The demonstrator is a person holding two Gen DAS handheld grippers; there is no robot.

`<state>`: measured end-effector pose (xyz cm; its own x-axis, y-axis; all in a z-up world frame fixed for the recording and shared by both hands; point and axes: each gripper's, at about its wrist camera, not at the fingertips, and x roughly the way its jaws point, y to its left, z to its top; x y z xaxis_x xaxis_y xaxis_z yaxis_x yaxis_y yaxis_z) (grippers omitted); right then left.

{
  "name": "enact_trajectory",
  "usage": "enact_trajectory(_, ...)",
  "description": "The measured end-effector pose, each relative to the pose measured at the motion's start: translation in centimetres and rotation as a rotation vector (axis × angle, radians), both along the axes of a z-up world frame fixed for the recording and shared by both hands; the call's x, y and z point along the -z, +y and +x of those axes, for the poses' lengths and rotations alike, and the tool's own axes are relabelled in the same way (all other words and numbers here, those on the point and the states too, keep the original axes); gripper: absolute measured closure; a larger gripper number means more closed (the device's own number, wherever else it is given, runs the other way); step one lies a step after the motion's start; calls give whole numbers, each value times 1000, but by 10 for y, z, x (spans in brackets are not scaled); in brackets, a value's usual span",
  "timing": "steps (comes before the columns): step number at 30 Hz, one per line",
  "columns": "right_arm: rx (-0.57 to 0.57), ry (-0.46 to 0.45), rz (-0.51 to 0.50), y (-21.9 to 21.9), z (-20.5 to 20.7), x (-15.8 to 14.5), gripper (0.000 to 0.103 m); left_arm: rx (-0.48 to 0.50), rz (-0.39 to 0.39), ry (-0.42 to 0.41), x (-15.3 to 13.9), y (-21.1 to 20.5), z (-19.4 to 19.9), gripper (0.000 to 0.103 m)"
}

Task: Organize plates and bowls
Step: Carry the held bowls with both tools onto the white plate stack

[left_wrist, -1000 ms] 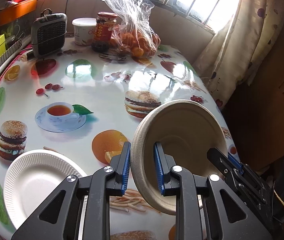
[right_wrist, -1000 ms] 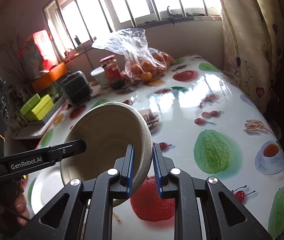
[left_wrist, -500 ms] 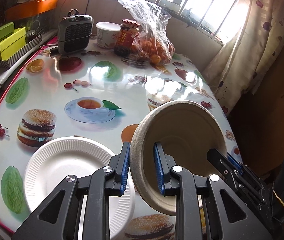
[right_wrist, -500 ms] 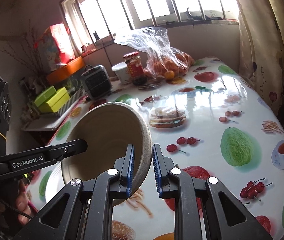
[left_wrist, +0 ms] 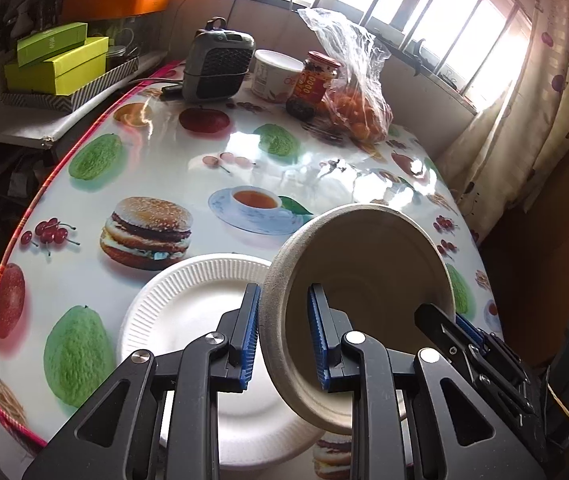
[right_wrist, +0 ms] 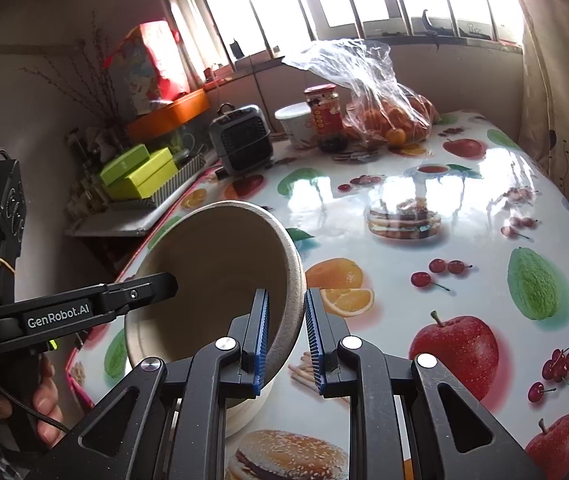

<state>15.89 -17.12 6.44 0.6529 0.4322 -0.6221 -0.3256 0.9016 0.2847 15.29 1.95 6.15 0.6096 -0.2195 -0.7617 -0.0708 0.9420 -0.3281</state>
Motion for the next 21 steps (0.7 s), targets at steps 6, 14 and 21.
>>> enact_trajectory(6,-37,25,-1,21,0,7,85,-33,-2,12,4,22,-8,79)
enact_trajectory(14,-84,59,2,46,4,17,85,-76,9,40,13,45,-15,79)
enact_trajectory(21,-116,85,-16,62,5,25,84,-101,-7,73,25,60,-17,79)
